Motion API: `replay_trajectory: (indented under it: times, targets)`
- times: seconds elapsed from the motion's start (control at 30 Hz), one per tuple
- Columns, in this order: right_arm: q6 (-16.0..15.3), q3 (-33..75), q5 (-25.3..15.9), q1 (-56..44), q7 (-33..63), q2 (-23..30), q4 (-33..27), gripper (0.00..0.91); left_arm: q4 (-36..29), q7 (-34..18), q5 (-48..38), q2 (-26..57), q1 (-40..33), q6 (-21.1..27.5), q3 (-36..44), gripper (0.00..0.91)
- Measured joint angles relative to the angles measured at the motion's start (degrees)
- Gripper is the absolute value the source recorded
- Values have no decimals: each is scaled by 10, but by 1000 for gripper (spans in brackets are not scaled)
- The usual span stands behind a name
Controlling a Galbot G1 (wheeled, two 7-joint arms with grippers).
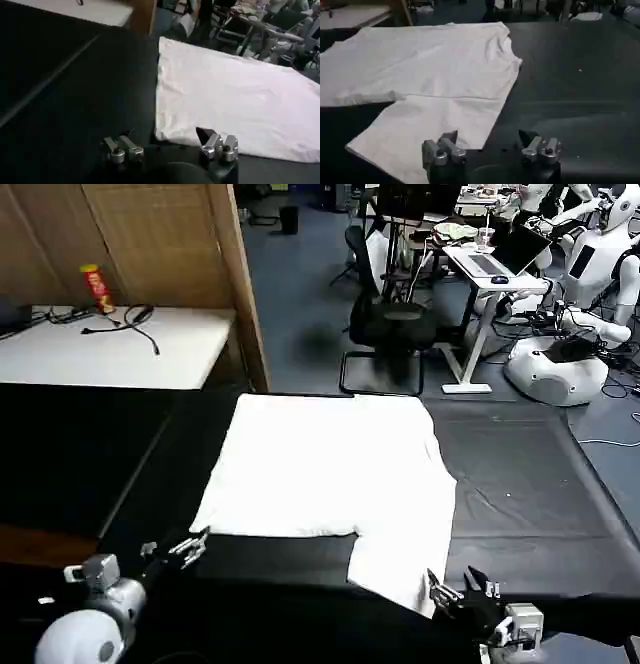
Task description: Fold and organize the clothes.
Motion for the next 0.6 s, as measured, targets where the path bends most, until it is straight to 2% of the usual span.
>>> replay_trajectory:
  times: [0.1,0.13,0.17,0.2,0.23,0.27,0.3,0.37,0.4,0.6]
  targets:
    - [0,-6,-9,0,2,4,-3,868,6,0,2,-3,-7,3,1,878]
    - [0,-9,-13,0,3,5,-3,751,8,-1,2,-4,-8,2,2,878]
    - [-1,-11,-15,0,4,7,-3,683,10,-3,2,-4,-10,2,5,702]
    - [-2,-12,-16,0,5,8,-3,653,12,-3,2,-4,-10,2,6,507]
    - [-2,-14,-16,-1,7,9,-3,556,14,-3,3,-5,-10,2,8,361]
    - [-3,-15,-16,-1,9,10,-3,449,15,-3,5,-5,-10,2,10,117]
    - [-3,-15,-16,-1,10,11,-3,293,16,-3,7,-6,-10,2,11,0]
    - [-3,-16,-16,-2,11,14,-4,127,20,-3,10,-8,-11,2,12,0]
    - [-3,-16,-16,-3,11,15,-4,78,21,-3,11,-8,-11,1,12,0]
    - [-4,-14,-15,-10,14,19,3,29,24,2,11,-8,-11,-3,13,0]
